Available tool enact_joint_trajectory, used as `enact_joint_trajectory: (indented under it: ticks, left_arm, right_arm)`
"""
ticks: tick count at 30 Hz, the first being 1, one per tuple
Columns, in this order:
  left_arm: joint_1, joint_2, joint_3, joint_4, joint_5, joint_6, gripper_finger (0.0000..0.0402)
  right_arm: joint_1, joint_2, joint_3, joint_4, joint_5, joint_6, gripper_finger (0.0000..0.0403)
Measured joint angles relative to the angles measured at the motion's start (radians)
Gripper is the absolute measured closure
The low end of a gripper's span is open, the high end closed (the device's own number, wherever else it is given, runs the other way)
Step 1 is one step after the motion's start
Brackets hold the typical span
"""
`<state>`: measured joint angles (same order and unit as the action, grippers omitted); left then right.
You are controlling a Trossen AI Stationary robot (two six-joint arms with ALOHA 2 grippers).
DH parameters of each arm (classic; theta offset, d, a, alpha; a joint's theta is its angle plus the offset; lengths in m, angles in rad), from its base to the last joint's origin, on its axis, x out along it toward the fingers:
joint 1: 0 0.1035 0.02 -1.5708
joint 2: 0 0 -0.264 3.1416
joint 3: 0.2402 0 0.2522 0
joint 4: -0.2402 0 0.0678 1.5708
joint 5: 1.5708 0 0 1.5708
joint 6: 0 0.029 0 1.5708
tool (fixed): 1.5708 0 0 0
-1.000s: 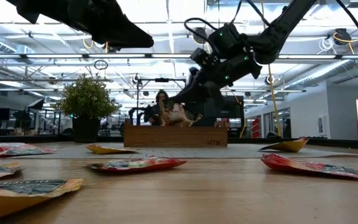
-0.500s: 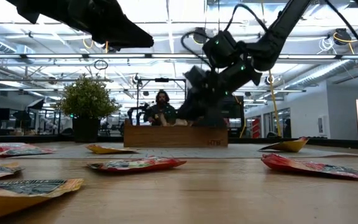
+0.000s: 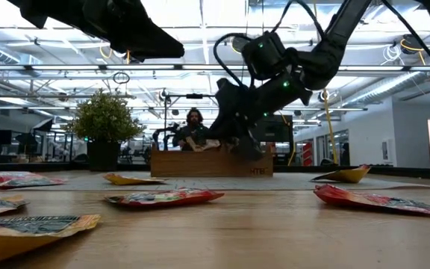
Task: Pick & Place Tea
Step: Put the brown tea bag into the middle section of the wooden organizer
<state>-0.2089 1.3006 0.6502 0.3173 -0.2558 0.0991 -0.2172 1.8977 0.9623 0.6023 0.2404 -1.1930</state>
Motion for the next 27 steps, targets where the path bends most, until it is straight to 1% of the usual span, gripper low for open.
enact_joint_trajectory:
  ticks: [3,8,12,19,21,27]
  left_arm:
    - [0.0,0.0,0.0,-0.002,0.0,-0.004,0.0309]
    - [0.0,0.0,0.0,-0.005,0.0,-0.008,0.0309]
    - [0.001,0.003,0.0,-0.007,-0.011,-0.023,0.0309]
    - [0.014,0.009,0.0,-0.009,-0.023,-0.074,0.0309]
    - [0.013,0.009,0.0,-0.01,-0.023,-0.077,0.0309]
    - [0.013,0.009,0.0,-0.01,-0.023,-0.079,0.0309]
  right_arm:
    - [0.013,0.0,0.0,0.011,0.028,-0.023,0.0403]
    - [0.026,0.0,0.0,0.013,0.103,-0.058,0.0403]
    - [0.025,0.0,0.0,-0.015,0.073,-0.042,0.0403]
    - [0.022,0.0,0.0,-0.017,0.073,-0.017,0.0402]
    - [0.022,0.0,0.0,-0.017,0.078,-0.016,0.0398]
    - [0.023,0.0,0.0,-0.014,0.157,-0.013,0.0371]
